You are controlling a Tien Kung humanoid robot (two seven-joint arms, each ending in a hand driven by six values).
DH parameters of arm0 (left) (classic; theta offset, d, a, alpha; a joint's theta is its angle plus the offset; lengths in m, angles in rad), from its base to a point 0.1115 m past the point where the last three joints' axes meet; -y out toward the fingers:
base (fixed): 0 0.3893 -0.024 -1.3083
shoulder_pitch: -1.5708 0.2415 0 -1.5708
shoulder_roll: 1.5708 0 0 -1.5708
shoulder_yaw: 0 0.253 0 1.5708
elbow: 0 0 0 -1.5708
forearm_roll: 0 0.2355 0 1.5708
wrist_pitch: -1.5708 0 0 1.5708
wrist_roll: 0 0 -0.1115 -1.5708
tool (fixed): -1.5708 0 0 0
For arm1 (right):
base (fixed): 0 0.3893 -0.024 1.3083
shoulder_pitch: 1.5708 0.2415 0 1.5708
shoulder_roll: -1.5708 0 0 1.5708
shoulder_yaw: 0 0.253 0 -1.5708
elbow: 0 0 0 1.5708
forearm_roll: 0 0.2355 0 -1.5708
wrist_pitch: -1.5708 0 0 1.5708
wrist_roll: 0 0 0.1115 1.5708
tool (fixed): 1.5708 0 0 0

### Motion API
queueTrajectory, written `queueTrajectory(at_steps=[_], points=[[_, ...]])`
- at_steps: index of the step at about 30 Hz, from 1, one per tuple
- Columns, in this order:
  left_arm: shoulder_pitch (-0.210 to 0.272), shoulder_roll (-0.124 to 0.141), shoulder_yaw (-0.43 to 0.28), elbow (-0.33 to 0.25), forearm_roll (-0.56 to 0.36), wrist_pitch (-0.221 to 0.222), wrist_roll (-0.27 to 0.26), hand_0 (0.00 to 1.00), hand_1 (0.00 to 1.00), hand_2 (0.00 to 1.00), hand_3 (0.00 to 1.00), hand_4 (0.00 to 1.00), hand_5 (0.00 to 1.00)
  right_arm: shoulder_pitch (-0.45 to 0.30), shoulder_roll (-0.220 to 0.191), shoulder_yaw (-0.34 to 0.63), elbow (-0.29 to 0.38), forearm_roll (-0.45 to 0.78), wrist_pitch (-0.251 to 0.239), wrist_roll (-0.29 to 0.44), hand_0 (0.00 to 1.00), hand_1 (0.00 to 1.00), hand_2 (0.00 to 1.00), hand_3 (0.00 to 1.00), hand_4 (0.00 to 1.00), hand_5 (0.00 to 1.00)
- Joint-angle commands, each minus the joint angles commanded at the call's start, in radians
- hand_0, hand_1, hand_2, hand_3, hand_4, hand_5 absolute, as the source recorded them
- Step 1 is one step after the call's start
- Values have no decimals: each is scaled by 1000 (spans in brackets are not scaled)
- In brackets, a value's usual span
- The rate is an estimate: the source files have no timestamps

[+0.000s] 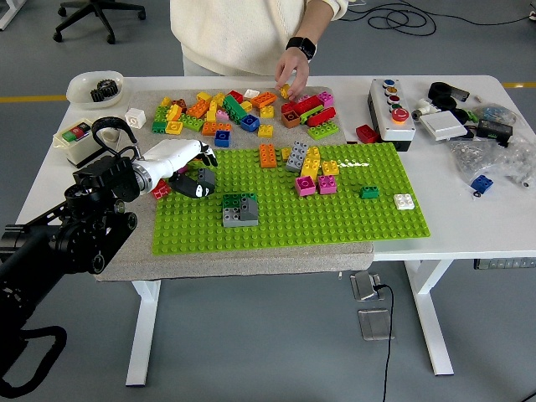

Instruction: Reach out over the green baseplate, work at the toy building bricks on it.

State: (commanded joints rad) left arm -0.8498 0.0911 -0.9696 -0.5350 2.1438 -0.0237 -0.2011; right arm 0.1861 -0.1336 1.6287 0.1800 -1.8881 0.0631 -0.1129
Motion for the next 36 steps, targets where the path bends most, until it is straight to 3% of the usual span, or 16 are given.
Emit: queueTrajectory(at_steps=[2, 3, 8, 9, 14, 15, 36], points=[[0, 0, 0, 1, 0, 0, -1, 802, 786, 714, 675, 840, 240, 0, 0, 0, 0, 0, 0, 0, 740, 644, 679, 604, 818, 530], [1, 0, 1, 1, -2, 3, -5, 801, 785, 699, 675, 786, 200, -1, 0, 0, 0, -1, 0, 0, 740, 644, 679, 604, 819, 531], [3, 0, 3, 2, -10, 12, -13, 801, 785, 699, 675, 786, 200, -2, 0, -1, 0, -3, 1, 0, 740, 644, 679, 604, 819, 531], [3, 0, 3, 2, -13, 13, -14, 796, 779, 679, 661, 724, 169, -2, 0, -1, 0, -3, 1, 0, 740, 644, 679, 604, 819, 530], [4, 0, 6, 4, -19, 20, -20, 796, 779, 679, 661, 724, 169, -2, 0, -2, 0, -3, 1, 0, 740, 644, 679, 604, 819, 530], [5, 0, 8, 4, -20, 21, -23, 794, 777, 664, 644, 673, 136, -2, 1, -2, 0, -3, 1, 0, 740, 643, 678, 604, 819, 530], [8, 5, 41, 18, -29, 28, -56, 814, 791, 710, 676, 748, 155, -1, 1, -1, 0, -5, 1, 1, 739, 643, 679, 603, 819, 531]])
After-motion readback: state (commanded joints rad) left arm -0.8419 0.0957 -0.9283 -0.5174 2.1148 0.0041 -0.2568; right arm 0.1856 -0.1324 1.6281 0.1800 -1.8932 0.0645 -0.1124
